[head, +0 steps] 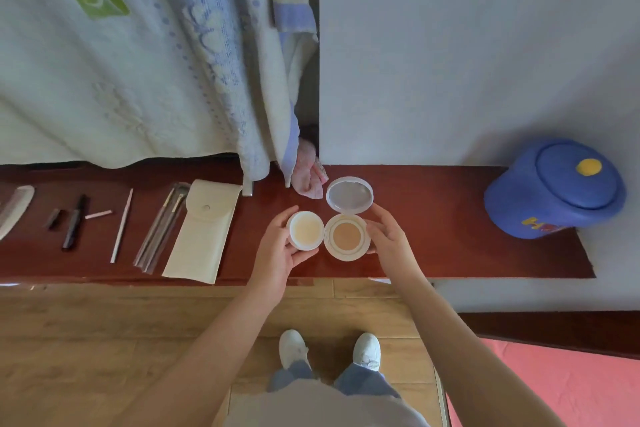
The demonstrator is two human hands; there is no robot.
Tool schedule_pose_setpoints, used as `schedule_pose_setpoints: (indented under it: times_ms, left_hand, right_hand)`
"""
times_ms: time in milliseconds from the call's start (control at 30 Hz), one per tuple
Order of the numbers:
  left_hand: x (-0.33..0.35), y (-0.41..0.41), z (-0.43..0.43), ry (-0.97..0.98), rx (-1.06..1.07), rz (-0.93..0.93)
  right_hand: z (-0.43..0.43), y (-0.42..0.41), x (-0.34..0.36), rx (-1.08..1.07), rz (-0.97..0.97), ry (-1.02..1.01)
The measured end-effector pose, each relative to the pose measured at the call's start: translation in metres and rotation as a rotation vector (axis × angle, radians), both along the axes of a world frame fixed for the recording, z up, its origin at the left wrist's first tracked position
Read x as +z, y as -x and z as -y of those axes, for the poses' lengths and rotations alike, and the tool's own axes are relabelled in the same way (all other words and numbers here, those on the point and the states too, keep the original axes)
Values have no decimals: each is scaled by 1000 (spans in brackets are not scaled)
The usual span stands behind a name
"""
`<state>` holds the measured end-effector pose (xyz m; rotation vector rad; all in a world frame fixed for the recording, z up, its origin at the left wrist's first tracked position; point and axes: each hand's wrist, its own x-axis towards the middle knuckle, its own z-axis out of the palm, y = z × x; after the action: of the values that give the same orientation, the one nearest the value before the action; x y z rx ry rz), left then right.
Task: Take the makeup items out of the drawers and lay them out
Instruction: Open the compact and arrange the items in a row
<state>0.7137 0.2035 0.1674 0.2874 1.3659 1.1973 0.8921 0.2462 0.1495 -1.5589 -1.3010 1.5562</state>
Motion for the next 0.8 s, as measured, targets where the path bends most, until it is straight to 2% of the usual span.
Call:
schedule_pose_setpoints:
  times_ms: [200,333,467,800]
  left_hand:
    - [-23,31,10,-48,49,-102]
    - [-34,52,17,-137,-82,-305]
    - [-38,66,16,-115,-122,-307]
    - [-56,89,21,-208,-408,-772]
  right_hand:
    - [-2,43,-14,51,77,21]
    - [-1,68,-22,69,120,16]
    - [2,85,-19,69,147,-21]
    - [12,95,-21,38,240,-41]
